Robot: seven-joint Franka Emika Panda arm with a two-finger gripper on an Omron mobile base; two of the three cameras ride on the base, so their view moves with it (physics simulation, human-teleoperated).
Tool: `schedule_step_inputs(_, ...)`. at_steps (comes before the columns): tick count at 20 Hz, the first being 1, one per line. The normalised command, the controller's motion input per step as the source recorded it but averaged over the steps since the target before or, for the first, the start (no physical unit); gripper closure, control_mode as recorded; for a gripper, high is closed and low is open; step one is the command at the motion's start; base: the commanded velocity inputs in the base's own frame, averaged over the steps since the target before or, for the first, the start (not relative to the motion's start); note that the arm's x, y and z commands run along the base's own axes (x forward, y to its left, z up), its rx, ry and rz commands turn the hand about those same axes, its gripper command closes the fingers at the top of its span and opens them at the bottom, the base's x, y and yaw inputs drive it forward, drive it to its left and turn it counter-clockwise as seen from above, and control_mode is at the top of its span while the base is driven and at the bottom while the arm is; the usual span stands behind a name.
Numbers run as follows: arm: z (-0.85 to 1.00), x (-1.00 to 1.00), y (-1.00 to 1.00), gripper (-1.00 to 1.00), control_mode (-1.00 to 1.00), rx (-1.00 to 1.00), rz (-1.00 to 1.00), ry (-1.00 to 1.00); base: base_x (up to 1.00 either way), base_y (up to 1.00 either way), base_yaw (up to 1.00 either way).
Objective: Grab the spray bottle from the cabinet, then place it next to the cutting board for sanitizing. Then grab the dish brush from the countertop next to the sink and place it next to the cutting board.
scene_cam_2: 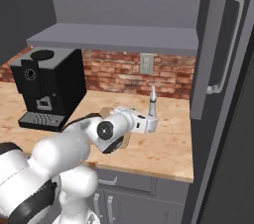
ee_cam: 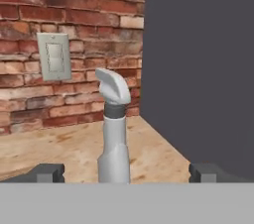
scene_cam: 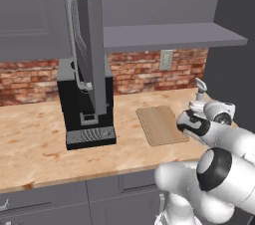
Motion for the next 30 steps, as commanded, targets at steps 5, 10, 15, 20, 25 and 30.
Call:
schedule_step_inputs(5,1.00,-0.43,0.06,-1.00,-1.00,0.09,0.00,0.00,0.00,0.00,0.00)
schedule_step_inputs(10,0.89,-0.39,0.35,-1.00,-1.00,0.16,0.00,0.12,0.00,0.00,0.00)
schedule_step_inputs(15,0.73,-0.34,0.38,-1.00,-1.00,0.18,0.01,0.25,0.00,0.00,0.00)
schedule_step_inputs(20,0.19,-0.51,0.14,-1.00,-1.00,0.09,0.06,0.12,0.00,0.00,0.00)
schedule_step_inputs(25,-0.01,-0.56,0.23,-1.00,-1.00,0.00,0.08,0.00,0.00,0.00,0.00)
schedule_step_inputs(30,-0.01,-0.43,0.54,-1.00,-1.00,0.00,0.16,0.00,0.00,0.00,0.00)
